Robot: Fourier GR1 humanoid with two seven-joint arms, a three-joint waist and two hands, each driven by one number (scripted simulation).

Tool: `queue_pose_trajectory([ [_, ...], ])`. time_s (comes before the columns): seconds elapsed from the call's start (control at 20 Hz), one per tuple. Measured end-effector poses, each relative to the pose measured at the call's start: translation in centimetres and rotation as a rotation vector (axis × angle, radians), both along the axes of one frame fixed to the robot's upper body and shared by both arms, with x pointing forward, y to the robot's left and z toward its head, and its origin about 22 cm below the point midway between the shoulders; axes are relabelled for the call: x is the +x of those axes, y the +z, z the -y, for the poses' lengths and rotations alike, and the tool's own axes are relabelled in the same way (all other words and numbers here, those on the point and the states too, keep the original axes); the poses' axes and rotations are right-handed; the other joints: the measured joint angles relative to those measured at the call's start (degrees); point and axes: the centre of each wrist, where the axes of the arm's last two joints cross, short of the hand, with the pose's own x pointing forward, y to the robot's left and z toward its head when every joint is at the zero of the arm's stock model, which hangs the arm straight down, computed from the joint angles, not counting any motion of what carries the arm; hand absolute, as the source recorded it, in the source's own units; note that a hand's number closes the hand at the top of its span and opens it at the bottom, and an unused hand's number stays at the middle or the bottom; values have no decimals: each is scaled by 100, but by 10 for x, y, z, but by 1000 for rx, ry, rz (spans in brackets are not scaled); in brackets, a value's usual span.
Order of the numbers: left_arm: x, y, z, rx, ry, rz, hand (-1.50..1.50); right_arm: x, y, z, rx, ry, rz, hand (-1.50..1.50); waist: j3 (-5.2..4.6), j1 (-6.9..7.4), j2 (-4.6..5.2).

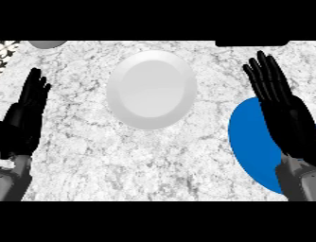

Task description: Pick the cupcake from the plate and place it in the plate

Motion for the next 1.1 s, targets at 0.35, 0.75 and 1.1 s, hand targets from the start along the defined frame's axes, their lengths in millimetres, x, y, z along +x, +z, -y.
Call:
queue_pose_trajectory([
  [0.35,11,28,-4,96,-127,77,0,41,-2,3,-275,7,-107,150,-206,30,-17],
  [0.75,16,36,-4,110,-228,82,0,37,-68,14,-519,-372,-242,-150,-197,-5,-9],
  [1.1,16,30,-13,110,-241,78,0,32,-81,22,-362,-483,-144,-150,-186,-49,-46],
])
